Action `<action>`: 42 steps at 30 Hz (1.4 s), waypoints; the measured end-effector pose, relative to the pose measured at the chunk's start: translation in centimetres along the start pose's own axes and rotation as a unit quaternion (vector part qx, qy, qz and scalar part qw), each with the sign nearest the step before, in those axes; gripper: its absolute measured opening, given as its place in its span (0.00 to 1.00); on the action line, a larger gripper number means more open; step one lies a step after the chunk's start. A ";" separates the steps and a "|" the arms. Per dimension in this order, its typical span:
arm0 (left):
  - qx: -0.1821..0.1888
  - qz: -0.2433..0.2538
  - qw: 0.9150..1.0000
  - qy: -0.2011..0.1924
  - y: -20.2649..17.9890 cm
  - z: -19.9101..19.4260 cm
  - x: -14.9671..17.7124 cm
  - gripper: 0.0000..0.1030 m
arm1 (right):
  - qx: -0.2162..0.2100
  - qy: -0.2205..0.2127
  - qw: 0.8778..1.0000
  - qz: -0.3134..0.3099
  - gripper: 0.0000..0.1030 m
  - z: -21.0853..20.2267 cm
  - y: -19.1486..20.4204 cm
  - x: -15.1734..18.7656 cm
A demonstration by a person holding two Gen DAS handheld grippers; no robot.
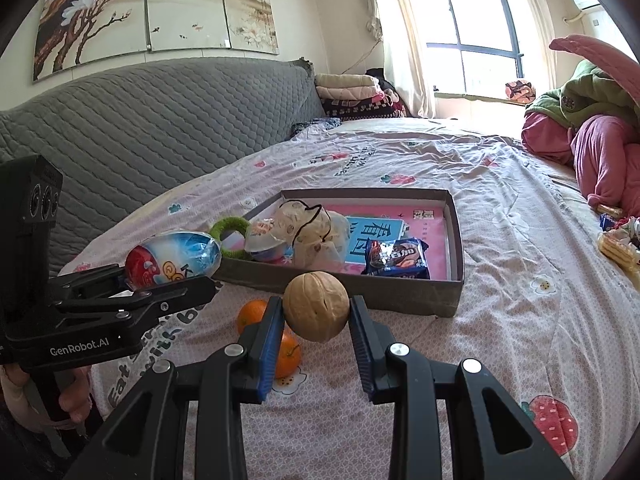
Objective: Organize objects
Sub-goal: 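Lift the red ball with the left tool while the right tool lifts the walnut, then carry the red ball and walnut over the grey tray with both tools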
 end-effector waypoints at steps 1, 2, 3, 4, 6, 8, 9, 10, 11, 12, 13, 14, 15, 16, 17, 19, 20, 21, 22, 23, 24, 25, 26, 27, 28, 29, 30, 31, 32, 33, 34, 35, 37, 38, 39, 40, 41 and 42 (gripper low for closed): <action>0.000 0.002 1.000 -0.002 -0.1 -0.1 -0.2 0.54 | 0.001 -0.002 1.000 0.000 0.32 -0.1 -0.1 -0.1; -0.001 0.004 1.000 -0.004 -0.2 -0.1 -0.3 0.54 | 0.002 -0.005 1.000 0.000 0.32 -0.2 -0.1 -0.2; -0.001 0.006 1.000 -0.006 -0.4 -0.2 -0.5 0.54 | 0.003 -0.008 1.000 0.001 0.32 -0.3 -0.2 -0.3; 0.000 0.007 1.000 -0.008 -0.5 -0.2 -0.7 0.54 | 0.003 -0.010 1.000 0.002 0.32 -0.4 -0.3 -0.3; -0.002 0.009 1.000 -0.010 -0.7 -0.3 -1.1 0.54 | 0.001 -0.013 1.000 0.007 0.33 -0.6 -0.4 -0.5; -0.002 0.010 1.000 -0.014 -0.9 -0.4 -1.4 0.54 | 0.000 -0.015 1.000 0.013 0.33 -0.7 -0.7 -0.6; -0.002 0.011 1.000 -0.015 -1.0 -0.3 -1.5 0.54 | -0.001 -0.015 1.000 0.016 0.32 -0.7 -0.8 -0.6; -0.003 0.013 1.000 -0.015 -1.1 -0.3 -1.6 0.54 | -0.001 -0.015 1.000 0.017 0.32 -0.8 -0.8 -0.6; -0.003 0.012 1.000 -0.016 -1.2 -0.3 -1.7 0.54 | 0.000 -0.014 1.000 0.019 0.32 -0.8 -0.9 -0.6; -0.002 0.011 1.000 -0.017 -1.3 -0.3 -1.8 0.54 | 0.001 -0.014 1.000 0.019 0.32 -0.7 -1.0 -0.7; -0.001 0.011 1.000 -0.018 -1.3 -0.2 -1.9 0.54 | 0.002 -0.014 1.000 0.019 0.33 -0.7 -1.0 -0.8; -0.003 0.012 1.000 -0.019 -1.4 -0.2 -1.9 0.54 | 0.003 -0.016 1.000 0.020 0.32 -0.8 -1.1 -0.9; -0.004 0.012 1.000 -0.021 -1.4 -0.1 -2.0 0.54 | 0.003 -0.017 1.000 0.020 0.32 -0.9 -1.1 -1.0; -0.002 0.009 1.000 -0.023 -1.3 -0.1 -2.1 0.54 | 0.004 -0.018 1.000 0.020 0.32 -0.9 -1.1 -1.1; -0.001 0.008 1.000 -0.026 -1.3 0.0 -2.3 0.54 | 0.006 -0.020 1.000 0.021 0.32 -1.0 -1.3 -1.3; 0.000 0.007 1.000 -0.027 -1.2 0.1 -2.5 0.54 | 0.005 -0.021 0.999 0.023 0.33 -1.1 -1.4 -1.5; 0.000 0.007 1.000 -0.028 -1.1 0.2 -2.6 0.54 | 0.007 -0.022 0.999 0.024 0.33 -1.1 -1.5 -1.5; 0.000 0.005 1.000 -0.029 -1.0 0.2 -2.8 0.54 | 0.008 -0.021 0.999 0.024 0.33 -1.0 -1.6 -1.6; 0.001 0.004 1.000 -0.030 -1.0 0.3 -2.9 0.54 | 0.010 -0.021 0.999 0.025 0.33 -1.0 -1.8 -1.7; 0.002 0.002 0.999 -0.032 -0.9 0.3 -3.0 0.54 | 0.010 -0.020 0.999 0.028 0.33 -0.9 -1.9 -1.8; 0.003 0.001 0.999 -0.034 -0.9 0.3 -3.1 0.54 | 0.010 -0.020 0.999 0.032 0.33 -0.9 -2.1 -1.9; 0.004 0.001 0.999 -0.035 -0.9 0.4 -3.2 0.54 | 0.010 -0.020 0.999 0.035 0.33 -0.8 -2.2 -1.9; 0.003 0.002 0.999 -0.036 -0.9 0.4 -3.3 0.54 | 0.013 -0.019 0.999 0.035 0.33 -0.7 -2.3 -2.0; 0.003 0.002 0.999 -0.037 -0.9 0.4 -3.3 0.54 | 0.015 -0.019 0.999 0.032 0.33 -0.7 -2.3 -2.0; 0.004 0.001 0.999 -0.036 -0.9 0.5 -3.3 0.54 | 0.017 -0.020 0.999 0.031 0.33 -0.7 -2.3 -2.1; 0.004 0.000 0.999 -0.036 -0.8 0.6 -3.3 0.54 | 0.017 -0.021 0.999 0.032 0.33 -0.7 -2.3 -2.1; 0.005 0.000 0.999 -0.036 -0.8 0.6 -3.4 0.54 | 0.015 -0.022 0.999 0.033 0.33 -0.7 -2.3 -2.2; 0.004 0.000 0.999 -0.036 -0.8 0.6 -3.4 0.54 | 0.015 -0.022 0.999 0.034 0.33 -0.7 -2.4 -2.2; 0.003 0.000 0.999 -0.037 -0.8 0.6 -3.4 0.54 | 0.015 -0.021 0.999 0.035 0.33 -0.6 -2.4 -2.2; 0.002 0.001 0.999 -0.037 -0.8 0.6 -3.4 0.54 | 0.014 -0.021 0.999 0.037 0.33 -0.6 -2.5 -2.3; 0.000 0.001 0.999 -0.037 -0.8 0.7 -3.4 0.54 | 0.013 -0.020 0.999 0.039 0.33 -0.5 -2.6 -2.3; -0.001 0.001 0.999 -0.038 -0.7 0.7 -3.5 0.54 | 0.012 -0.020 0.999 0.041 0.33 -0.4 -2.7 -2.3; -0.001 -0.001 0.999 -0.037 -0.5 0.8 -3.5 0.54 | 0.015 -0.021 0.999 0.040 0.33 -0.3 -2.8 -2.5; -0.001 -0.001 0.999 -0.036 -0.4 0.9 -3.5 0.54 | 0.015 -0.021 0.999 0.040 0.33 -0.3 -2.8 -2.6; -0.002 -0.001 0.999 -0.035 -0.4 1.0 -3.5 0.54 | 0.017 -0.021 0.999 0.039 0.33 -0.2 -2.9 -2.7; -0.003 -0.003 0.999 -0.034 -0.3 1.1 -3.6 0.54 | 0.019 -0.022 0.999 0.036 0.33 -0.1 -2.8 -2.8; -0.003 -0.004 0.999 -0.034 -0.2 1.2 -3.7 0.54 | 0.022 -0.023 0.999 0.033 0.33 -0.1 -2.9 -2.9; -0.003 -0.004 0.999 -0.035 -0.3 1.2 -3.7 0.54 | 0.024 -0.024 0.999 0.031 0.33 -0.1 -2.9 -3.0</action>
Point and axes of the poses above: each gripper's, at about its wrist camera, not at the fingertips, and z roughly the way its jaws point, y to its left, x to its underside, the point moved 3 cm from there along z, roughly the way its jaws point, and after that the axes turned 9 degrees about x, right-handed, at the moved point
